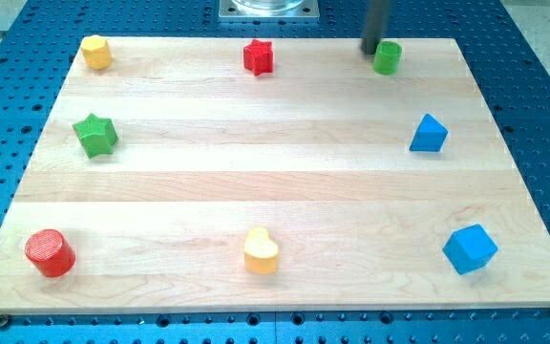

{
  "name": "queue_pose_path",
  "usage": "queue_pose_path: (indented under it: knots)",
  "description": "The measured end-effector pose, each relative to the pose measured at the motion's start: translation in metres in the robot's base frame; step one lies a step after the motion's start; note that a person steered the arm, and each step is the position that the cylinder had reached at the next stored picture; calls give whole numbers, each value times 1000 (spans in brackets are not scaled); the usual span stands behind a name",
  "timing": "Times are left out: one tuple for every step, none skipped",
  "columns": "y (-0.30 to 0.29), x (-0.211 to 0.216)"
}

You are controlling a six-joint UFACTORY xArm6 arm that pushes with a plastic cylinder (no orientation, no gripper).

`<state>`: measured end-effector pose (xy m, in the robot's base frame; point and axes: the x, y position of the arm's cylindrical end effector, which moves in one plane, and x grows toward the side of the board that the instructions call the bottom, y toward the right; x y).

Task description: Push the green circle to the left of the triangle

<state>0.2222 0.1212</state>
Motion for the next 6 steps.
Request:
queue_pose_path:
  knots:
    - [-12,12]
    - [-7,14]
    - [25,18]
    - [26,-13]
    - [69,-30]
    - [74,-4]
